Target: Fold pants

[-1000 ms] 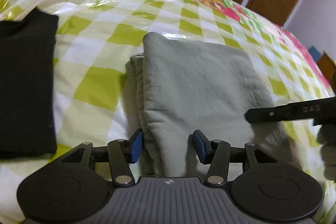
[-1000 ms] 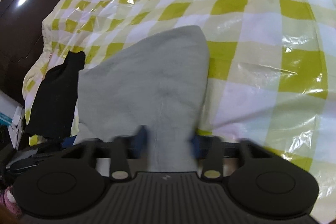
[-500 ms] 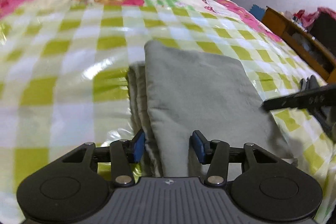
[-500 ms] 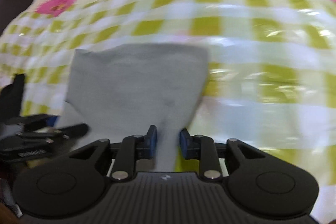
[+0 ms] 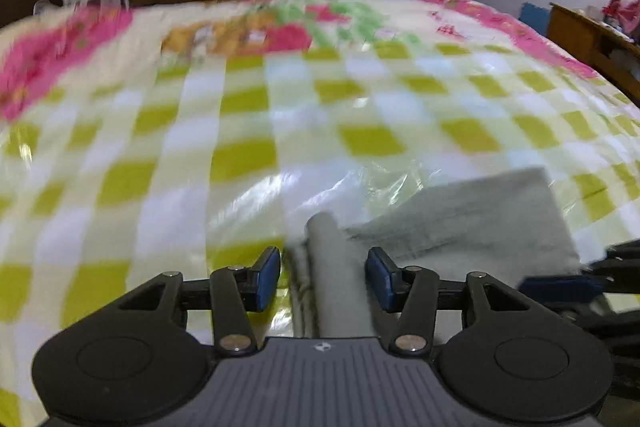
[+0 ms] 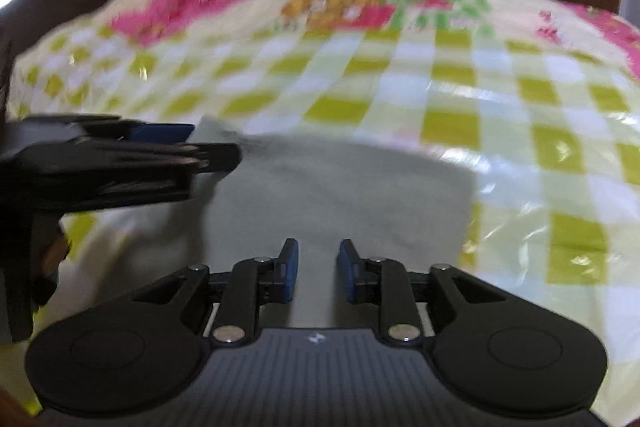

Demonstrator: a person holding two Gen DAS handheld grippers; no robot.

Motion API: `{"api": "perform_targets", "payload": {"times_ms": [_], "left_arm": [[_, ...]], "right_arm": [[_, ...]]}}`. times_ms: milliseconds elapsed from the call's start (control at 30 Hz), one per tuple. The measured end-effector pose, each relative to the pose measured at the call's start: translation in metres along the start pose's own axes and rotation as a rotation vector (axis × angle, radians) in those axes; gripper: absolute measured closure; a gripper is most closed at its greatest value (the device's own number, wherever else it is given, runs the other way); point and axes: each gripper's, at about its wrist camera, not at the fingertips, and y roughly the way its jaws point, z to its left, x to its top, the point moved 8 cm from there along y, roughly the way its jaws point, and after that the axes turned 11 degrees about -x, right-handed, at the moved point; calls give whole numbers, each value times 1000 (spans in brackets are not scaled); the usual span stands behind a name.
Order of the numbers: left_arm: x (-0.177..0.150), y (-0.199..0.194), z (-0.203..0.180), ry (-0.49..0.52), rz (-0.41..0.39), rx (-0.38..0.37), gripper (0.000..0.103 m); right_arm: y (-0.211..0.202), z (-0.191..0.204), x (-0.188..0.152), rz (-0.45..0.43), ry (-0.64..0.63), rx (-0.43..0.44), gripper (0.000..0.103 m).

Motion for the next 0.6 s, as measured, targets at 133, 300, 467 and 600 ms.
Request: {"api": "perform_targets", "payload": {"times_ms": [133,300,467,600], "left_arm": [[-4,-29,-3,-15,-53,3,41],[-29,-77,-24,22,-96,-2,42],[-81,-84,-40,90,6,20,41],[-96,-81,-46,118,43,28,40]], "right_arm": [[-22,3,-9,-10,-12,2,80],[-59,15,-30,-25,-21,-23,80],[-59,24,-62,15,-26,-90,80],[-57,29,-71,16,-34,-145,80]]}}
